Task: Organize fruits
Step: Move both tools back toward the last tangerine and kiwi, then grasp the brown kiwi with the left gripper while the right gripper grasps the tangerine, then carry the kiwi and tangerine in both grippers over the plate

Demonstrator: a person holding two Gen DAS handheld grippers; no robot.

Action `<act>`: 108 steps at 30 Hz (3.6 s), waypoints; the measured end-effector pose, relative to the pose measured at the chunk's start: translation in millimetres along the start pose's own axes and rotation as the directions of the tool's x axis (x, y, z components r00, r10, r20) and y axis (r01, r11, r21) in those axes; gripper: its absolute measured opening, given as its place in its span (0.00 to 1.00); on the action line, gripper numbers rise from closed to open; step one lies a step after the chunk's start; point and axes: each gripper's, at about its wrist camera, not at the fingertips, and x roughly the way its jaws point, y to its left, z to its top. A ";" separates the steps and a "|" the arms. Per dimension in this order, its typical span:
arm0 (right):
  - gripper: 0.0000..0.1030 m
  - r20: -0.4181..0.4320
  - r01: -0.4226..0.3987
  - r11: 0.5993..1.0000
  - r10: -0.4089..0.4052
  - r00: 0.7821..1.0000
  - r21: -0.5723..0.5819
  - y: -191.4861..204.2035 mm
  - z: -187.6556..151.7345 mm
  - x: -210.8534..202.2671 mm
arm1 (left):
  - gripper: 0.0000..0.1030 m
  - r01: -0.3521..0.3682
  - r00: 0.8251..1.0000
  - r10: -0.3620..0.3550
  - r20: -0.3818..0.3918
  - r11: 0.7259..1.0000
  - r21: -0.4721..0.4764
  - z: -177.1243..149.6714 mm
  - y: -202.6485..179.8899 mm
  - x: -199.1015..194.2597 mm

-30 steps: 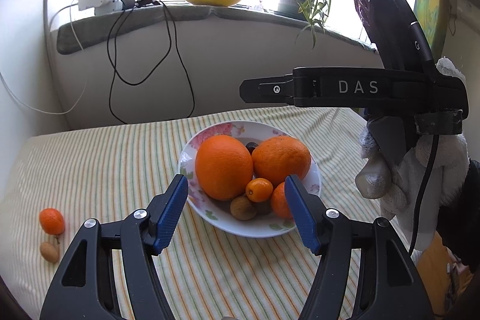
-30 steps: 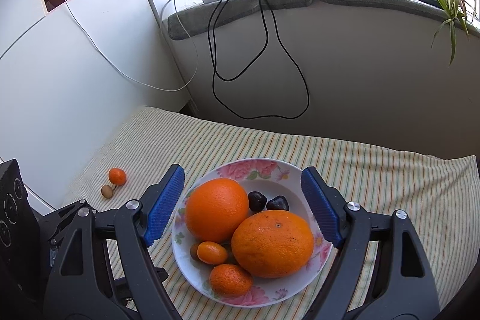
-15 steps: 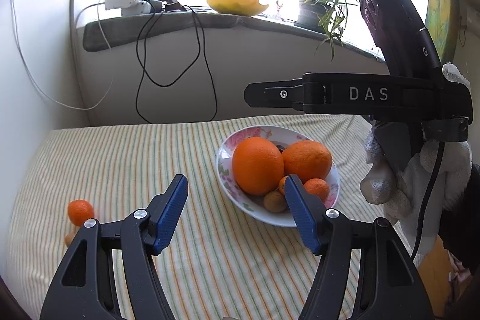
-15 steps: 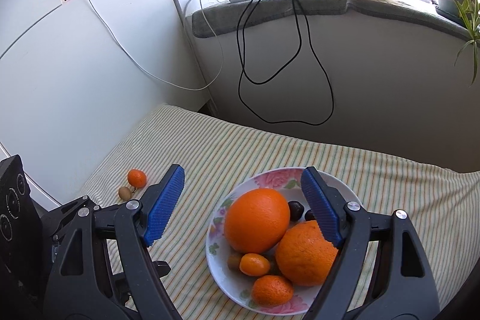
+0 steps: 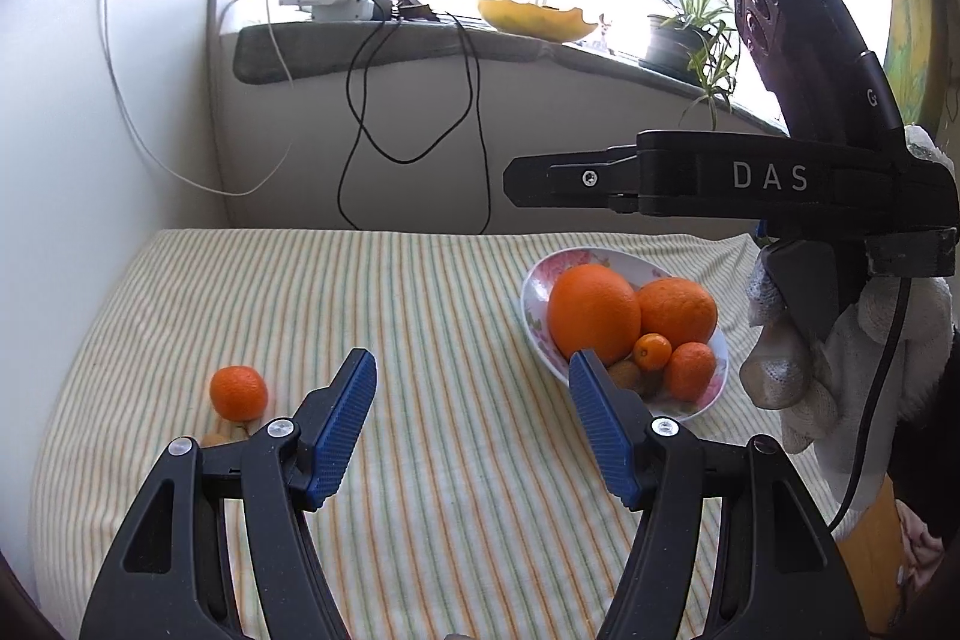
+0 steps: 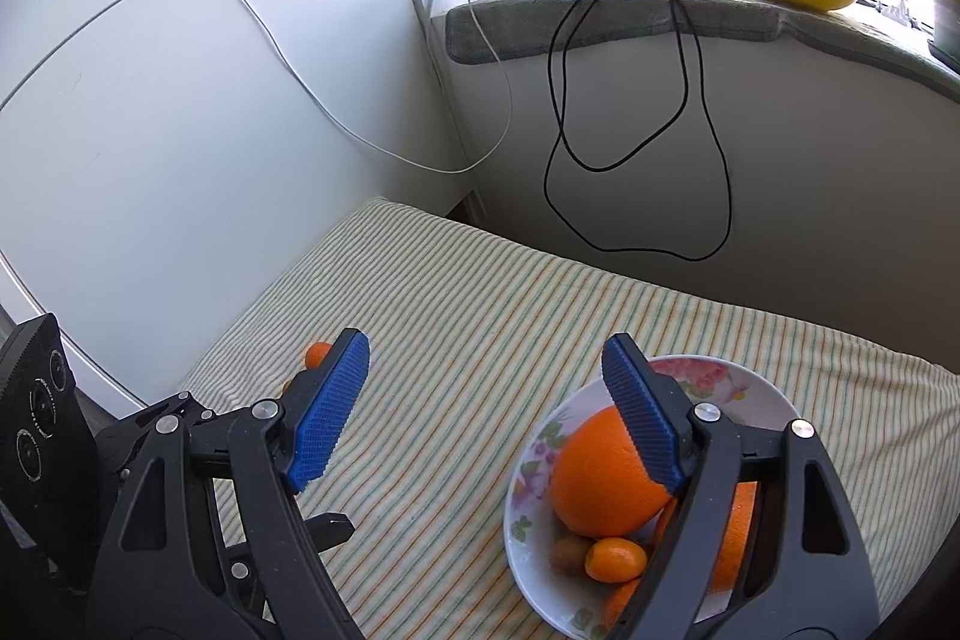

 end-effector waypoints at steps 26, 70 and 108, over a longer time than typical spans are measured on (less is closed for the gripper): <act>0.80 -0.126 -0.150 0.988 0.144 0.982 -0.040 74.9 -0.9 75.6 | 0.65 -0.134 0.991 0.127 -0.051 0.977 -0.167 -37.4 107.5 -7.9; 0.46 -0.365 -0.269 0.955 0.295 0.883 0.122 96.6 -27.5 199.2 | 0.38 -0.080 0.987 0.048 -0.154 0.974 -0.211 -43.6 134.8 39.0; 0.38 -0.217 -0.245 0.966 0.257 0.942 0.081 61.7 -12.4 97.3 | 0.26 -0.046 0.997 0.040 -0.065 0.995 -0.093 -23.7 78.8 11.9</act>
